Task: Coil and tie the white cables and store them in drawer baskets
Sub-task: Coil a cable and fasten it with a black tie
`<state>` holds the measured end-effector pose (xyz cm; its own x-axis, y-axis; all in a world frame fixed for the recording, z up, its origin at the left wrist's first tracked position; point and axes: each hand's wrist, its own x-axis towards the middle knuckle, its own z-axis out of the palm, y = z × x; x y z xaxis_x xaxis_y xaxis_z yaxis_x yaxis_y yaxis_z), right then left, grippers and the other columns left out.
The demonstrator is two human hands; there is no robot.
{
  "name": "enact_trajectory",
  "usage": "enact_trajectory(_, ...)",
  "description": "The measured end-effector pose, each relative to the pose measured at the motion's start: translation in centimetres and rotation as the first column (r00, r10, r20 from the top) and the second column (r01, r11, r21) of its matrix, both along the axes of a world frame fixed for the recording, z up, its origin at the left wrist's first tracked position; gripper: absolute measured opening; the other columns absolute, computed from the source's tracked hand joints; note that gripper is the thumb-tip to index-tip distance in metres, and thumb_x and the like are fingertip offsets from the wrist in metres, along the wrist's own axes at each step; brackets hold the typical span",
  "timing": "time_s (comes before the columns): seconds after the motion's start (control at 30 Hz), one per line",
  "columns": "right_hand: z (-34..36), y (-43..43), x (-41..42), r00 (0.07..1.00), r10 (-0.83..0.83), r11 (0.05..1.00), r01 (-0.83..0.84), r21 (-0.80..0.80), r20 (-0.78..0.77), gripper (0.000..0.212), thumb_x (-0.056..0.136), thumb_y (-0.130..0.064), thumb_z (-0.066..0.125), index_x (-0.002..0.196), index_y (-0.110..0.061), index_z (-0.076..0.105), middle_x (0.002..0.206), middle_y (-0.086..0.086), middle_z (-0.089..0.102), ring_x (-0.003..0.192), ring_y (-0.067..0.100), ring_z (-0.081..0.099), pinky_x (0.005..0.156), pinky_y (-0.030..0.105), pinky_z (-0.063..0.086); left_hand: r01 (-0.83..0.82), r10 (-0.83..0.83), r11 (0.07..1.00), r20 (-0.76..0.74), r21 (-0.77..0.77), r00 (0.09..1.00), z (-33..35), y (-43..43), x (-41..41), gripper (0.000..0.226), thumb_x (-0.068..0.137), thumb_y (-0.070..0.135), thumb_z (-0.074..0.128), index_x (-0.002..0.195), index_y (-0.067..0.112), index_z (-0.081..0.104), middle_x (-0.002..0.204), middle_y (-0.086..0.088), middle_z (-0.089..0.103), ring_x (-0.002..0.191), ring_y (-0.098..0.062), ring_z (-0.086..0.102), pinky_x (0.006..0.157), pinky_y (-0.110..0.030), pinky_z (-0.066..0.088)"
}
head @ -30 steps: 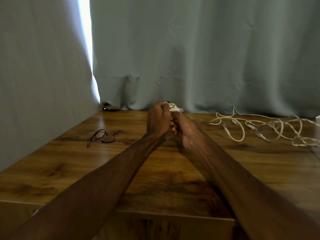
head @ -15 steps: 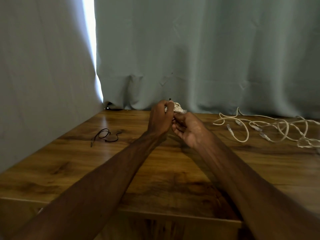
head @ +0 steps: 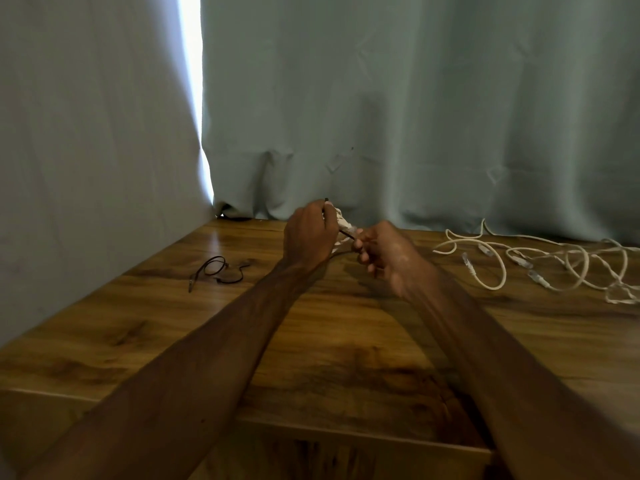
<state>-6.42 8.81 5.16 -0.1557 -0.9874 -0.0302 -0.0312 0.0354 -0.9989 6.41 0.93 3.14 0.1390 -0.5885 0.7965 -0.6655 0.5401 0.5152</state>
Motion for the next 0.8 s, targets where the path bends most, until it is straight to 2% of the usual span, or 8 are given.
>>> enact_trajectory(0.13,1.2,0.7,-0.1,0.969,0.234,0.958,-0.215,-0.188,0.085,0.027,0.091,-0.005,0.055,0.108,-0.008,0.075,0.083,0.002,0.074,0.065,0.01,0.061,0.053,0.022,0.046,-0.024,0.019,0.998,0.085,0.054,0.996,-0.4,0.2,0.5,0.031,0.102,0.02,0.046,0.088,0.007,0.07,0.085,-0.013,0.072,0.073,-0.025,0.061,0.069,-0.041,0.048)
enact_trajectory(0.23,1.5,0.9,-0.5,0.945,0.326,0.895,-0.318,-0.314,-0.028,0.029,0.096,0.006,0.053,0.115,-0.002,0.073,0.104,0.011,0.079,0.082,0.014,0.072,0.06,0.022,0.056,0.112,-0.131,0.985,0.15,0.13,0.98,-0.4,0.8,0.9,0.03,0.087,0.026,0.046,0.084,0.011,0.072,0.084,-0.012,0.075,0.076,-0.03,0.068,0.065,-0.04,0.051)
enact_trajectory(0.33,1.4,0.4,-1.5,0.956,0.123,0.847,-0.241,-0.474,-0.267,0.024,0.094,0.008,0.06,0.113,0.0,0.073,0.093,0.014,0.079,0.08,0.02,0.077,0.055,0.025,0.059,0.209,-0.242,0.96,0.17,0.189,0.955,-0.3,1.3,0.4,0.03,0.082,0.031,0.045,0.079,0.018,0.072,0.082,-0.01,0.075,0.078,-0.029,0.069,0.066,-0.039,0.051)
enact_trajectory(0.5,1.3,-0.1,-3.1,0.873,-0.14,0.747,-0.217,-0.629,-0.468,0.006,0.092,-0.011,0.074,0.095,-0.008,0.078,0.071,0.004,0.077,0.053,0.018,0.071,0.048,0.018,0.05,0.301,-0.335,0.929,0.149,0.215,0.93,-0.4,1.3,0.1,0.044,0.1,0.033,0.042,0.076,0.008,0.069,0.072,-0.01,0.069,0.068,-0.026,0.066,0.062,-0.033,0.044)
enact_trajectory(0.57,1.5,0.1,-3.7,0.841,-0.19,0.698,-0.247,-0.672,-0.506,0.011,0.09,-0.019,0.079,0.094,-0.009,0.08,0.072,0.0,0.076,0.052,0.01,0.069,0.051,0.016,0.05,0.282,-0.335,0.925,0.195,0.254,0.922,-0.7,1.2,0.0,0.042,0.107,0.031,0.043,0.088,0.004,0.069,0.081,-0.012,0.069,0.075,-0.027,0.063,0.069,-0.031,0.043)
enact_trajectory(0.63,1.8,0.2,-4.3,0.864,-0.179,0.696,-0.227,-0.681,-0.471,0.015,0.086,-0.021,0.082,0.094,-0.008,0.081,0.074,0.0,0.076,0.058,0.006,0.069,0.052,0.016,0.051,0.29,-0.356,0.9,0.166,0.325,0.92,-0.5,1.6,-0.3,0.042,0.108,0.032,0.043,0.092,0.004,0.069,0.084,-0.01,0.068,0.077,-0.026,0.061,0.07,-0.035,0.045)
enact_trajectory(0.7,2.0,0.4,-4.6,0.958,-0.007,0.762,-0.181,-0.622,-0.288,0.019,0.083,-0.017,0.084,0.094,-0.003,0.079,0.077,0.007,0.077,0.066,0.013,0.071,0.055,0.022,0.055,0.403,-0.45,0.854,0.081,0.33,0.889,0.0,2.3,-0.7,0.043,0.104,0.031,0.045,0.083,0.002,0.069,0.077,-0.015,0.07,0.069,-0.028,0.065,0.065,-0.047,0.051)
enact_trajectory(0.8,2.0,0.3,-5.2,0.993,0.114,0.85,-0.115,-0.513,-0.034,0.022,0.082,-0.016,0.084,0.098,-0.004,0.076,0.08,0.006,0.077,0.074,0.015,0.071,0.062,0.025,0.057,0.494,-0.529,0.807,0.026,0.325,0.848,0.8,3.4,-1.6,0.041,0.105,0.026,0.047,0.074,0.007,0.066,0.068,-0.006,0.067,0.062,-0.013,0.061,0.059,-0.042,0.05)
